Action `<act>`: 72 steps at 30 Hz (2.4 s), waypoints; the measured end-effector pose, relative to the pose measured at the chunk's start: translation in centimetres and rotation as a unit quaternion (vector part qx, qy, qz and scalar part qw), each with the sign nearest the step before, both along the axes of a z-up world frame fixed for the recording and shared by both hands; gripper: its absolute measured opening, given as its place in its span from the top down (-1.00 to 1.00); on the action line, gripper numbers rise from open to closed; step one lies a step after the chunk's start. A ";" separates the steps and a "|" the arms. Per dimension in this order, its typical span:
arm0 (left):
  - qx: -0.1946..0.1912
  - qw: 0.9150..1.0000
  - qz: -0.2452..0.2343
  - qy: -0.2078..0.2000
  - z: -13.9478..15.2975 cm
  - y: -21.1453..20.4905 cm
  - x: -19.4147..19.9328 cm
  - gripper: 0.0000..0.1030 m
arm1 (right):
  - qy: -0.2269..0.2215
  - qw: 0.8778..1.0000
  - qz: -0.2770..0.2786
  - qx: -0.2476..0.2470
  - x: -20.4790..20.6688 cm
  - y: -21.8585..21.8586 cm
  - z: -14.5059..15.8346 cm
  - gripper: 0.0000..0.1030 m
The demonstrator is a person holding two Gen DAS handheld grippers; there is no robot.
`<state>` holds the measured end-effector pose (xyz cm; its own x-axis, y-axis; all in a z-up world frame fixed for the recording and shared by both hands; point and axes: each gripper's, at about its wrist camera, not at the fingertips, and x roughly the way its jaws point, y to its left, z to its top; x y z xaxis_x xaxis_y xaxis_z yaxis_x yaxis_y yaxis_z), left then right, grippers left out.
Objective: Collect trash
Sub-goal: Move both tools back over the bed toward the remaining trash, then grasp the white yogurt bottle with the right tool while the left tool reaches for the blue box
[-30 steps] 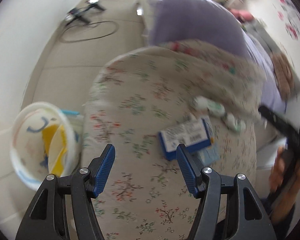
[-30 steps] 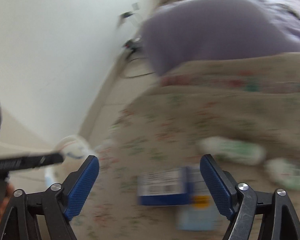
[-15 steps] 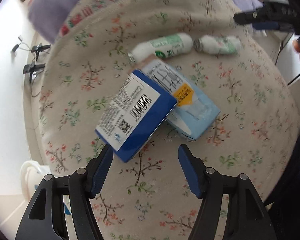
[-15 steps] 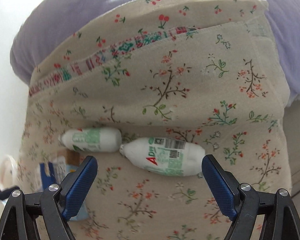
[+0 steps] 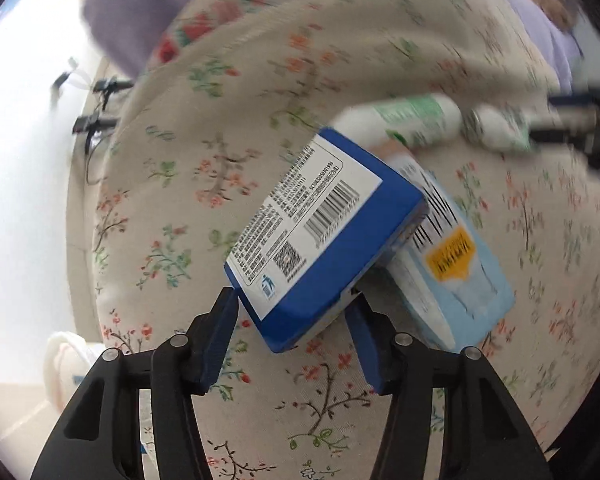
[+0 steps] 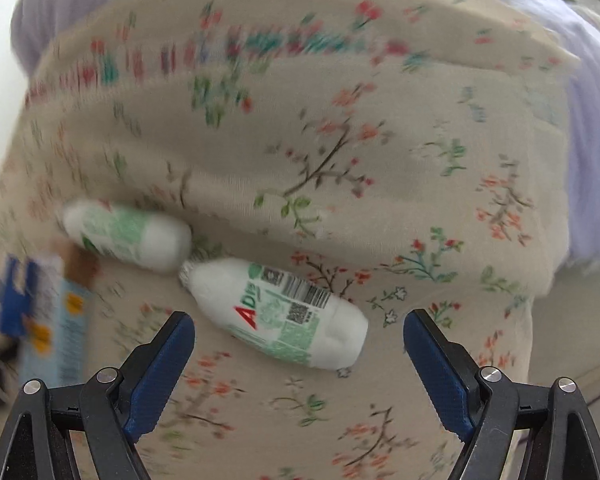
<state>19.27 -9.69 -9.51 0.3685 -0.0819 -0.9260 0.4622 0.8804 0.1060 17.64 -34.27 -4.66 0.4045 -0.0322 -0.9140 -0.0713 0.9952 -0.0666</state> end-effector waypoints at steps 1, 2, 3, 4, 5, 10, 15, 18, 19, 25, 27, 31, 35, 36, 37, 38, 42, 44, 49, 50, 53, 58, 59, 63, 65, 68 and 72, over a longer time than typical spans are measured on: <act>-0.009 1.000 0.007 -0.001 0.2 0.1 0.3 -0.08 | 0.007 1.000 0.008 -0.006 0.2 0.0 -0.6 -0.73; -0.022 1.000 0.012 -0.002 0.6 0.6 0.6 0.05 | 0.013 1.000 0.014 -0.017 0.4 0.0 -1.2 -0.73; -0.029 0.999 0.018 -0.001 0.8 0.8 0.8 0.05 | 0.015 0.999 0.019 -0.024 0.5 0.1 -1.6 -0.73; -0.036 0.999 0.025 -0.003 1.0 1.2 1.1 0.05 | 0.017 0.999 0.025 -0.032 0.6 0.1 -2.0 -0.73; -0.040 0.999 0.031 -0.004 1.1 1.3 1.4 0.06 | 0.016 0.999 0.031 -0.042 0.6 0.3 -2.2 -0.73; -0.038 0.998 0.042 -0.001 0.8 1.6 1.9 0.51 | 0.016 0.996 0.060 -0.059 1.0 1.5 -3.2 -0.73; -0.070 0.996 0.053 0.006 1.7 2.4 2.0 1.00 | 0.020 0.993 0.080 -0.086 1.2 2.8 -4.2 -0.40; -0.081 0.995 0.057 0.012 1.9 2.5 1.9 1.00 | 0.019 0.993 0.082 -0.088 1.2 3.1 -4.3 -0.02; -0.082 0.995 0.059 0.014 2.1 2.2 1.2 1.00 | 0.021 0.993 0.083 -0.085 1.2 3.1 -4.4 0.00; -0.127 0.988 0.085 0.032 3.1 4.2 2.6 0.89 | 0.029 0.994 0.084 -0.069 0.9 3.9 -3.9 0.19; -0.127 0.988 0.088 0.024 3.3 4.6 2.8 0.14 | 0.028 0.996 0.075 -0.048 0.5 3.6 -3.0 0.26; -0.110 0.988 0.112 0.007 2.8 5.0 3.6 -0.31 | 0.035 0.998 0.054 -0.010 -0.4 3.0 -1.8 0.35; -0.115 0.987 0.110 0.034 1.5 4.4 4.4 -0.31 | 0.027 0.999 0.033 0.034 -2.0 2.6 -0.3 0.35; -0.111 0.987 0.109 0.040 1.1 4.1 4.5 -0.32 | 0.023 0.998 0.029 0.043 -2.3 2.4 0.1 0.35; -0.107 0.987 0.112 0.042 0.9 4.0 4.7 -0.32 | 0.020 0.998 0.026 0.053 -2.2 1.3 0.6 0.35; -0.103 0.986 0.122 0.042 0.7 4.0 4.9 -0.32 | 0.015 0.998 0.024 0.060 -2.5 1.1 0.9 0.35; -0.123 0.980 0.153 0.024 1.3 5.0 6.2 -0.31 | -0.002 0.997 0.029 0.075 -3.3 1.2 2.2 0.35; -0.101 0.986 0.131 0.007 1.6 5.0 6.8 -0.32 | -0.007 0.996 0.033 0.082 -3.3 1.2 2.6 0.35; 0.058 0.996 -0.043 -0.047 0.5 1.4 5.2 -0.40 | -0.013 0.994 0.037 0.104 -3.0 2.0 3.2 0.35; 0.075 0.994 -0.060 -0.045 -0.1 1.0 5.1 -0.40 | -0.013 0.994 0.037 0.106 -3.2 1.9 3.1 0.35; 0.108 0.991 -0.059 -0.051 -1.3 0.3 5.8 -0.40 | -0.014 0.993 0.038 0.114 -3.3 1.7 3.2 0.34; 0.123 0.990 -0.043 -0.061 -2.1 -0.1 7.2 -0.35 | -0.015 0.992 0.045 0.119 -3.2 2.1 3.3 0.34; 0.116 0.991 -0.039 -0.063 -1.8 0.0 7.4 -0.12 | -0.016 0.991 0.046 0.121 -3.1 2.2 3.3 0.34; 0.079 0.994 -0.018 -0.067 0.1 0.9 8.8 0.56 | -0.014 0.991 0.049 0.122 -2.8 2.3 2.9 0.34; 0.061 0.996 -0.004 -0.066 0.9 1.2 9.3 0.72 | -0.014 0.990 0.049 0.130 -2.7 2.0 3.0 0.34; 0.026 0.998 0.019 -0.057 2.0 1.8 9.6 1.00 | -0.020 0.987 0.047 0.150 -2.5 1.8 3.3 0.34; -0.013 0.999 0.033 -0.034 2.6 2.5 9.5 1.00 | -0.025 0.982 0.048 0.182 -2.6 1.6 4.0 0.34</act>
